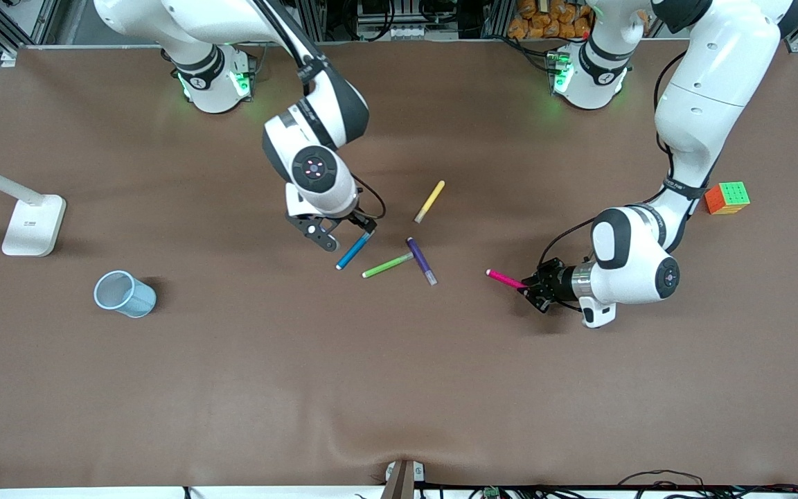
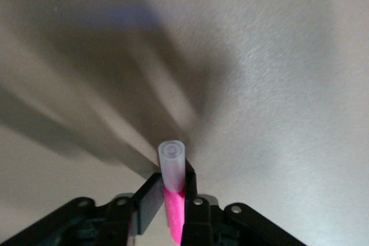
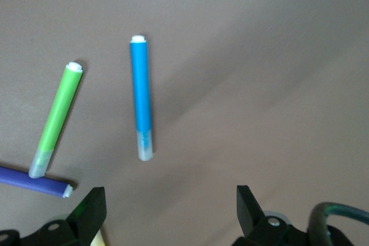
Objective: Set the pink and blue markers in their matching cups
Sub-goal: 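Lift the pink marker toward the pink cup while the right gripper grasps blue, then carry the blue marker to the blue cup with the right gripper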
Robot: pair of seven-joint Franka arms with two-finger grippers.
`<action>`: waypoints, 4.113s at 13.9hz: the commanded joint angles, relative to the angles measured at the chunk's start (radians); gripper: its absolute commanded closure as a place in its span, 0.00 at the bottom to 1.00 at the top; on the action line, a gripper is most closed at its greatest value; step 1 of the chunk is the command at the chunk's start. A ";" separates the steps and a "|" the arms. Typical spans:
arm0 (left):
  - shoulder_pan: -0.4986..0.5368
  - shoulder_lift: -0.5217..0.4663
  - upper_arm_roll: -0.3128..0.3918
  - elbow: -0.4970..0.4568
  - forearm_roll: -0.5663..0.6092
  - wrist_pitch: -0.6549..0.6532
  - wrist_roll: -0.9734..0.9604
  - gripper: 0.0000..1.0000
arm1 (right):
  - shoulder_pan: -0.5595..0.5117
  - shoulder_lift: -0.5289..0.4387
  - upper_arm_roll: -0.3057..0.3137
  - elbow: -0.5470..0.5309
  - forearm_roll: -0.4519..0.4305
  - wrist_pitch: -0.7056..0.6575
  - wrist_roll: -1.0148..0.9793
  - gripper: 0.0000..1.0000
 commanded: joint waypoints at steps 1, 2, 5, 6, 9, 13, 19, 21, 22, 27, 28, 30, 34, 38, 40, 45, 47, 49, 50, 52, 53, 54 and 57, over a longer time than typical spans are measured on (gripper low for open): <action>0.014 -0.091 0.024 -0.012 0.046 -0.060 -0.005 1.00 | 0.030 0.027 -0.014 0.001 0.021 0.038 0.046 0.00; 0.032 -0.129 0.022 -0.005 0.077 -0.124 -0.005 1.00 | 0.037 0.039 -0.014 0.001 0.021 0.047 0.046 0.07; 0.069 -0.233 0.021 0.038 0.169 -0.298 -0.004 1.00 | 0.044 0.065 -0.016 0.001 0.012 0.064 0.047 0.24; 0.069 -0.244 0.024 0.072 0.172 -0.365 -0.007 1.00 | 0.047 0.081 -0.016 0.000 0.012 0.097 0.047 0.25; 0.094 -0.307 0.022 0.114 0.218 -0.490 -0.005 1.00 | 0.073 0.124 -0.016 0.001 0.012 0.185 0.076 0.35; 0.092 -0.419 0.019 0.098 0.362 -0.568 0.012 1.00 | 0.084 0.153 -0.017 0.001 0.012 0.214 0.095 0.53; 0.160 -0.536 0.011 0.023 0.443 -0.633 0.187 1.00 | 0.073 0.167 -0.020 0.003 0.009 0.217 0.095 0.72; 0.181 -0.548 0.011 0.008 0.443 -0.656 0.233 1.00 | 0.073 0.171 -0.020 0.003 0.008 0.222 0.095 0.74; 0.183 -0.556 0.011 0.003 0.445 -0.662 0.240 1.00 | 0.075 0.171 -0.020 0.003 0.008 0.222 0.095 0.76; 0.195 -0.560 0.013 0.000 0.445 -0.673 0.279 1.00 | 0.074 0.181 -0.020 0.003 0.006 0.222 0.095 0.81; 0.195 -0.557 0.014 0.000 0.445 -0.671 0.285 1.00 | 0.073 0.181 -0.020 0.003 0.005 0.222 0.095 0.87; 0.213 -0.548 0.016 0.000 0.447 -0.671 0.302 1.00 | 0.070 0.175 -0.020 0.006 0.006 0.213 0.093 1.00; 0.218 -0.530 0.014 0.002 0.445 -0.656 0.314 1.00 | 0.028 0.118 -0.025 0.020 0.006 0.114 0.076 1.00; 0.219 -0.542 0.013 0.005 0.445 -0.651 0.316 1.00 | -0.086 0.064 -0.020 0.116 0.017 -0.140 0.009 1.00; 0.224 -0.551 0.014 0.003 0.445 -0.653 0.316 1.00 | -0.143 0.052 -0.019 0.165 0.020 -0.264 -0.029 1.00; 0.247 -0.574 0.014 -0.017 0.447 -0.651 0.317 1.00 | -0.363 0.023 -0.016 0.322 0.023 -0.627 -0.311 1.00; 0.253 -0.583 0.014 -0.037 0.447 -0.636 0.317 1.00 | -0.443 0.023 -0.017 0.388 0.023 -0.743 -0.426 1.00; 0.261 -0.637 0.011 -0.114 0.447 -0.558 0.317 1.00 | -0.524 0.024 -0.019 0.420 0.023 -0.786 -0.521 1.00; 0.261 -0.664 0.010 -0.165 0.447 -0.506 0.319 1.00 | -0.569 0.024 -0.017 0.422 0.023 -0.804 -0.572 1.00; 0.262 -0.707 0.011 -0.239 0.447 -0.441 0.363 1.00 | -0.643 0.026 -0.020 0.422 0.020 -0.817 -0.688 1.00; 0.267 -0.733 0.011 -0.280 0.447 -0.408 0.386 1.00 | -0.679 0.029 -0.020 0.422 0.020 -0.817 -0.747 1.00; 0.273 -0.758 0.011 -0.320 0.447 -0.372 0.397 1.00 | -0.698 0.032 -0.020 0.422 0.017 -0.817 -0.776 1.00; 0.275 -0.829 0.011 -0.469 0.456 -0.213 0.449 1.00 | -0.767 0.050 -0.020 0.420 0.015 -0.815 -0.813 1.00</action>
